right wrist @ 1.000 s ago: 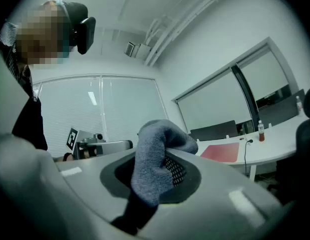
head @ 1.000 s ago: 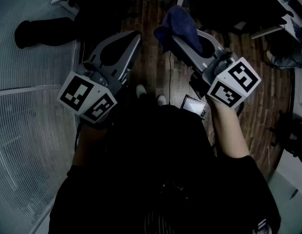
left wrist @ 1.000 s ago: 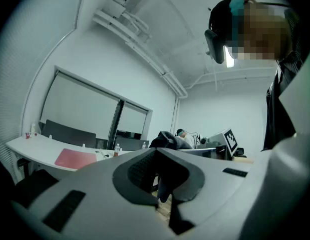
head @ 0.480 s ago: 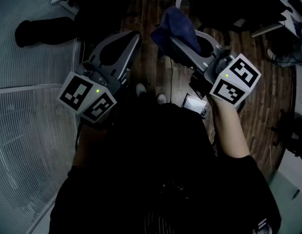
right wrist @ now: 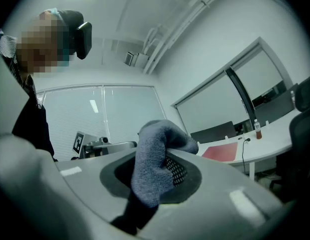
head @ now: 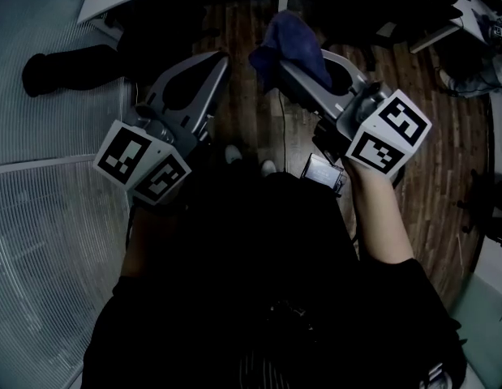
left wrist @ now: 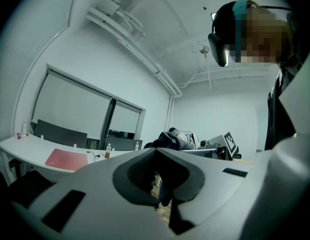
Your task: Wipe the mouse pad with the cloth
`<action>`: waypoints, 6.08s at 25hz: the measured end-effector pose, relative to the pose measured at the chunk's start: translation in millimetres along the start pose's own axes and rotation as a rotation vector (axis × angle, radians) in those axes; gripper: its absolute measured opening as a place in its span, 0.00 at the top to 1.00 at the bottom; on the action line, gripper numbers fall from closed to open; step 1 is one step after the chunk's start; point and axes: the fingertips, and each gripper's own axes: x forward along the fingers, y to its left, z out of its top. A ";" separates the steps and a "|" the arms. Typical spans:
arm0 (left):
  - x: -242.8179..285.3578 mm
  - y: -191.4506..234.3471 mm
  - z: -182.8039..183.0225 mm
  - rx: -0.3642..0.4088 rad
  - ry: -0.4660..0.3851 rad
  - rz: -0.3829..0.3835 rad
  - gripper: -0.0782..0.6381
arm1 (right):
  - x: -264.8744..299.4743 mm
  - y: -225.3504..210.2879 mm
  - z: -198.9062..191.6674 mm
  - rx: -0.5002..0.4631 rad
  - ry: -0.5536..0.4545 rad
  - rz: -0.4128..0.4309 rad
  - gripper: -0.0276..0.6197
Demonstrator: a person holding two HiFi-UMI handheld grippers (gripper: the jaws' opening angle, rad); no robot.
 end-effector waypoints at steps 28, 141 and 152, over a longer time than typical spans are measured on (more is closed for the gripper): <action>89.6 118.3 35.0 0.002 0.018 -0.167 0.88 | 68.7 -106.7 50.8 -0.012 -0.051 -0.174 0.85; 280.8 639.7 144.2 -0.188 0.251 -0.218 0.88 | 513.0 -449.9 233.7 0.117 0.181 -0.166 0.85; 281.1 675.5 94.5 -0.256 0.352 -0.093 0.88 | 555.3 -501.6 216.0 0.131 0.222 -0.045 0.85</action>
